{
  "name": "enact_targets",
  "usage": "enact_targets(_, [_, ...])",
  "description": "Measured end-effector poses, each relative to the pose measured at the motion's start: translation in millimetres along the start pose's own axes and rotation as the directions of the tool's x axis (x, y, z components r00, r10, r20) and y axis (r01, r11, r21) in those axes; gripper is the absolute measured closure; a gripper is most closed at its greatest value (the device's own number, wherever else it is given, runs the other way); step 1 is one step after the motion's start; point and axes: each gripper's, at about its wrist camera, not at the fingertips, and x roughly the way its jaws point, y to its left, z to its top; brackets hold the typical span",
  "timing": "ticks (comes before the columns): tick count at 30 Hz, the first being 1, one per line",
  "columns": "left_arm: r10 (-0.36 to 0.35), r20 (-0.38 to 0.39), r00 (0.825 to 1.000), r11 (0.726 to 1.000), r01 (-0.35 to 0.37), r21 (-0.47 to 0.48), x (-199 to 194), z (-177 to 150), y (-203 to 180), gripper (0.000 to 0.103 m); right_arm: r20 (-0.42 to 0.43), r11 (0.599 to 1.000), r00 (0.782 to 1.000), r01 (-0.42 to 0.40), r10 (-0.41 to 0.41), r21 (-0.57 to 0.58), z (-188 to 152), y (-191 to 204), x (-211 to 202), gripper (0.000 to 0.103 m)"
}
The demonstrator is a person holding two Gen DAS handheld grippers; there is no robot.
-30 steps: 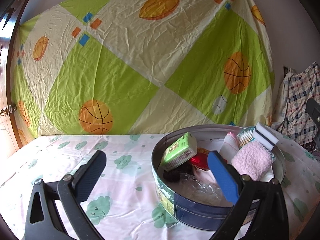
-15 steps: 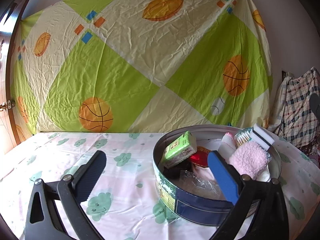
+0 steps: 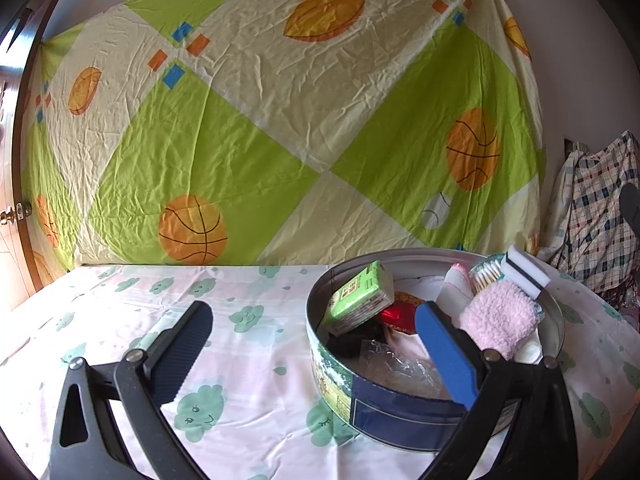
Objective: Organize soft objects
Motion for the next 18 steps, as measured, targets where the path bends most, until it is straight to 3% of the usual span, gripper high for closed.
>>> enact_targets(18, [0.016, -0.008, 1.0, 1.0, -0.016, 0.008, 0.4, -0.3, 0.0, 0.0, -0.004, 1.0, 1.0, 0.001, -0.001, -0.001, -0.1, 0.3, 0.5, 0.005])
